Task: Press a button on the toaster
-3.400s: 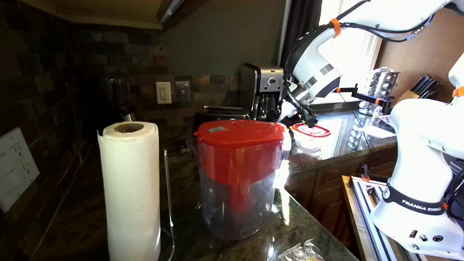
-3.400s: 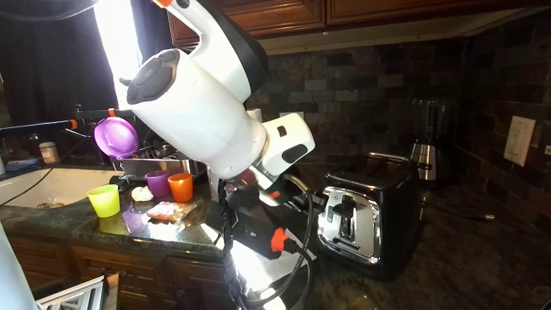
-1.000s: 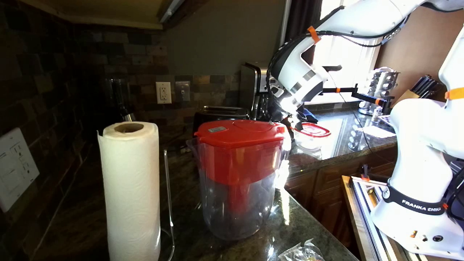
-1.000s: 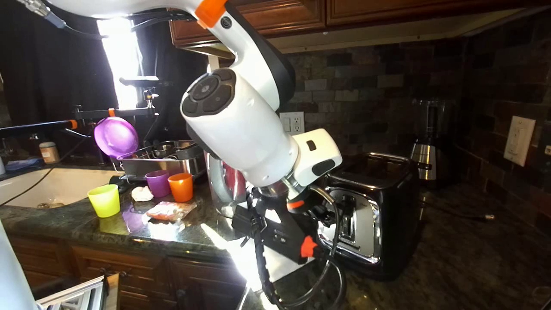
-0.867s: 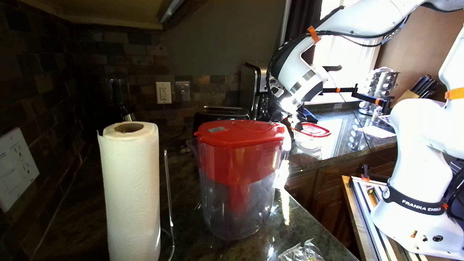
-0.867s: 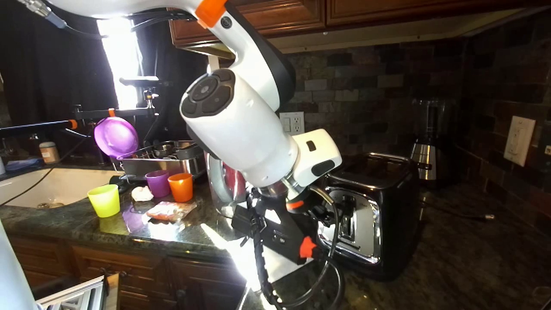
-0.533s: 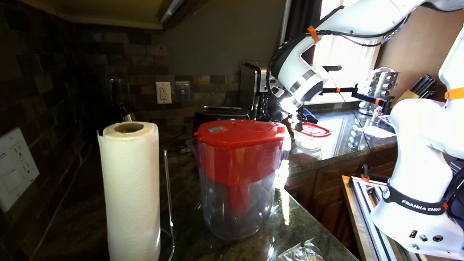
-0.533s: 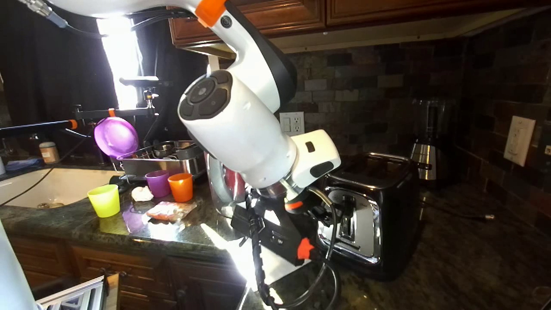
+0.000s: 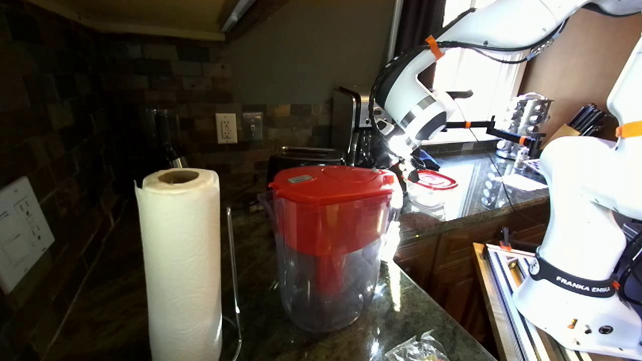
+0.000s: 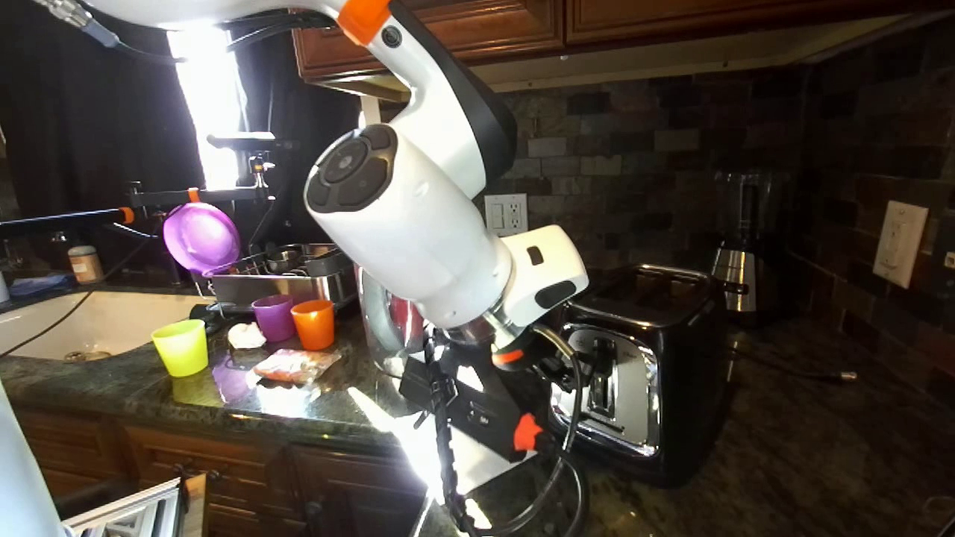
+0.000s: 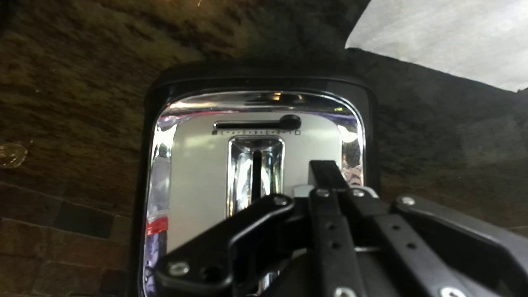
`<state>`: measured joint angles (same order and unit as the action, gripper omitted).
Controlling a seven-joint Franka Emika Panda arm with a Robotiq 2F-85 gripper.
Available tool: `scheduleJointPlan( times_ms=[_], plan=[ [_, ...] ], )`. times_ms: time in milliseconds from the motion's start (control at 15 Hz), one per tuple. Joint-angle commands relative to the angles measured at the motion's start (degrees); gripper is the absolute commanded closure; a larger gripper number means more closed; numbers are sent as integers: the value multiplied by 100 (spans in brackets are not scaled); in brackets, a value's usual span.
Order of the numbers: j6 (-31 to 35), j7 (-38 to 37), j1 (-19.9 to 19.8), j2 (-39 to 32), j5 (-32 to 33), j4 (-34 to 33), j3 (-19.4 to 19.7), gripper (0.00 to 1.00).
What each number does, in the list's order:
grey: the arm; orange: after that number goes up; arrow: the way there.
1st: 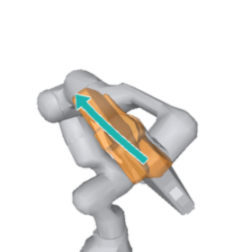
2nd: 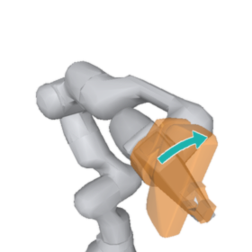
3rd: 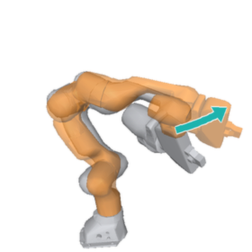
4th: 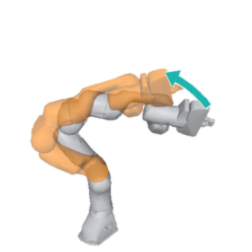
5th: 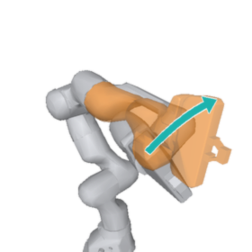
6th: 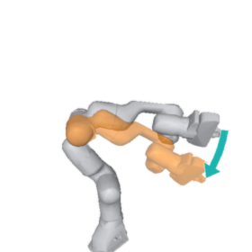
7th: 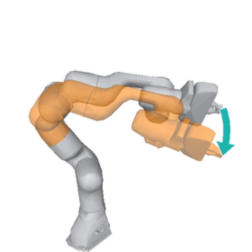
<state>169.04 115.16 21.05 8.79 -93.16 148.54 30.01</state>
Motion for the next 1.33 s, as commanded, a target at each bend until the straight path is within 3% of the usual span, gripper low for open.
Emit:
scheduleJointPlan(
  times_ms=[0, 333, 1267],
  plan=[
    [-201, 352, 30, 16, -426, -163, 12, 100],
    [-185, 395, 31, -35, -495, -168, -1, 100],
    [44, -59, 17, -145, 380, 76, -35, 100]
  ],
)
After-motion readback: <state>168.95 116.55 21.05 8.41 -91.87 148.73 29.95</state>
